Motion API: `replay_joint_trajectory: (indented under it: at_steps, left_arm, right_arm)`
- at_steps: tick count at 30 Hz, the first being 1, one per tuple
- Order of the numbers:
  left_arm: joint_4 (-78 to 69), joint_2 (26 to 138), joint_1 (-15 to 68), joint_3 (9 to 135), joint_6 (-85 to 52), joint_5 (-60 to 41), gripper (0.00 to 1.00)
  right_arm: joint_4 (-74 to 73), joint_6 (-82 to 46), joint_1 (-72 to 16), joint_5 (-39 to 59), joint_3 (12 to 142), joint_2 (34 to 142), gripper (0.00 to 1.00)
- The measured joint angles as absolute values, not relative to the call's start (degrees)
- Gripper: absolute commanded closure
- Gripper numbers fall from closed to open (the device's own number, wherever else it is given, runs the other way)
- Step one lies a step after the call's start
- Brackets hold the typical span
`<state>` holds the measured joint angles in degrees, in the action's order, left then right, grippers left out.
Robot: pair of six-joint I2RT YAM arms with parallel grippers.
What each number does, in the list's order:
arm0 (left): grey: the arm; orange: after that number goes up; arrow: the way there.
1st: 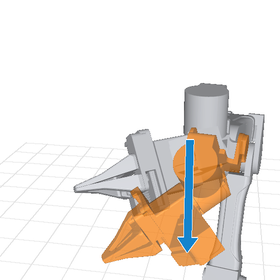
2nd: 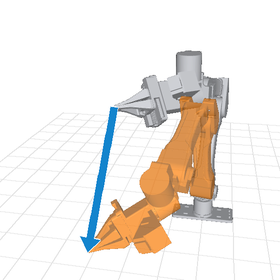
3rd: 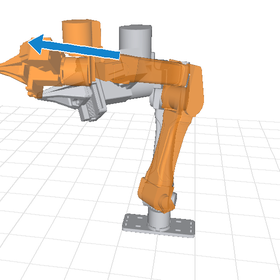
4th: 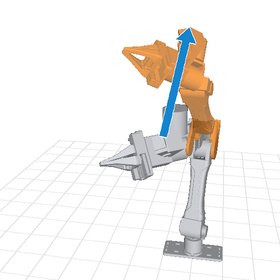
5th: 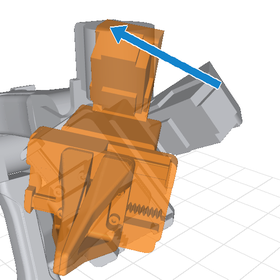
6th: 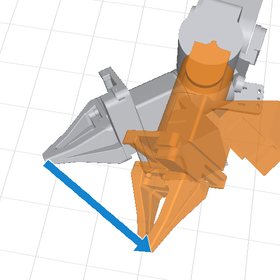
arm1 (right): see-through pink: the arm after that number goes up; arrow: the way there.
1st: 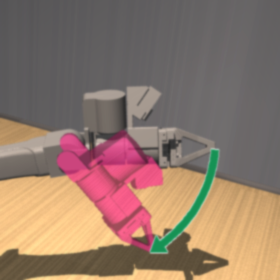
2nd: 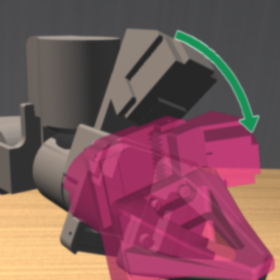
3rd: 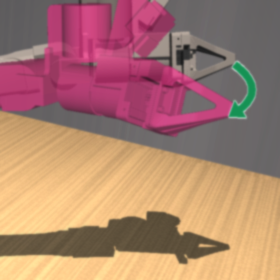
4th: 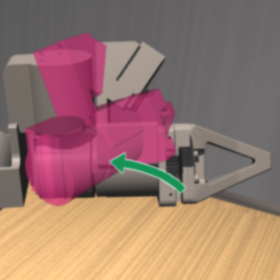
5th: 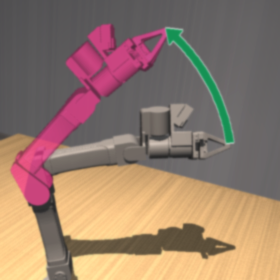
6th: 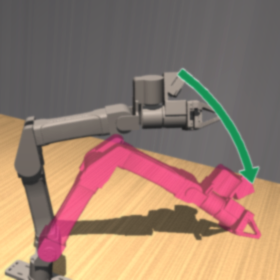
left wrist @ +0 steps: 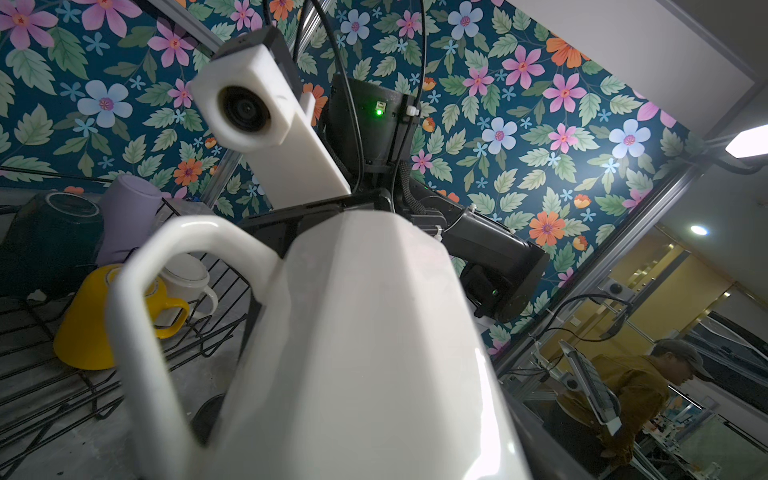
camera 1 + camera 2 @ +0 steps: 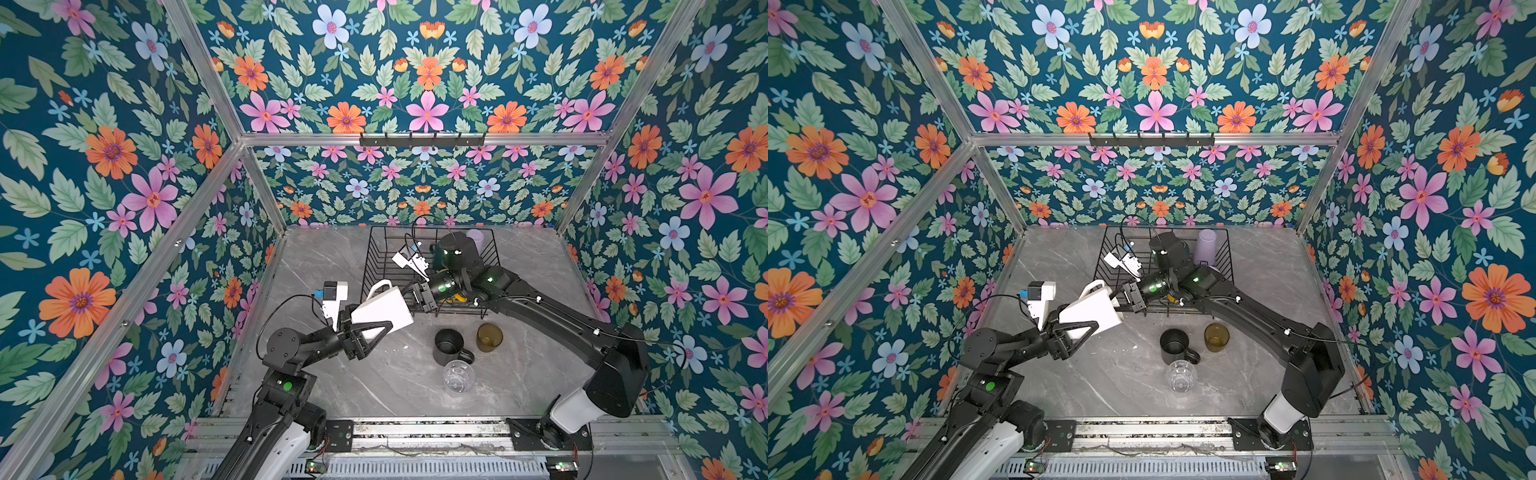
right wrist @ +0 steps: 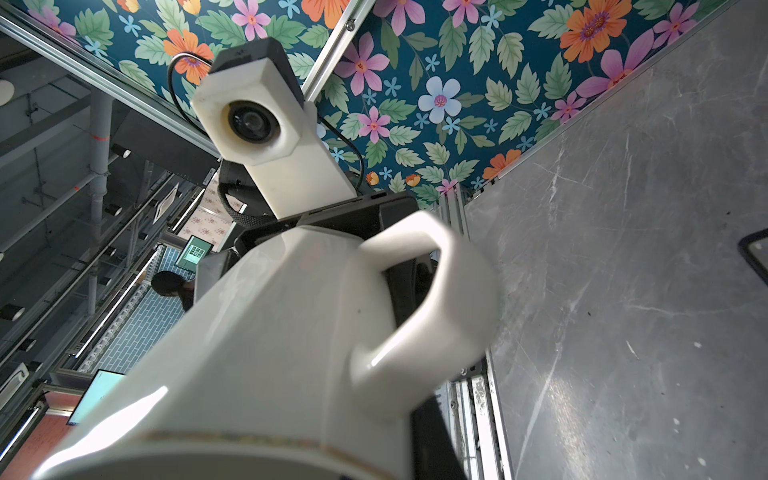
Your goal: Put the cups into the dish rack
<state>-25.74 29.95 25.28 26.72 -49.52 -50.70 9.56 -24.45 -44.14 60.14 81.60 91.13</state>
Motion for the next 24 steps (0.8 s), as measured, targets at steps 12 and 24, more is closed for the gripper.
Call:
replay_joint_trajectory:
  at_steps: [12,24]
  left_arm:
    - [-23.7,29.0,25.3,27.3,-48.9,-49.7,0.04]
    - [-22.7,30.3,25.3,28.1,-48.9,-49.8,0.21]
  right_arm:
    - [9.6,-23.9,-44.2,59.5,81.0,90.9,1.00]
    - [9.6,-23.0,-44.3,59.2,80.7,90.6,1.00]
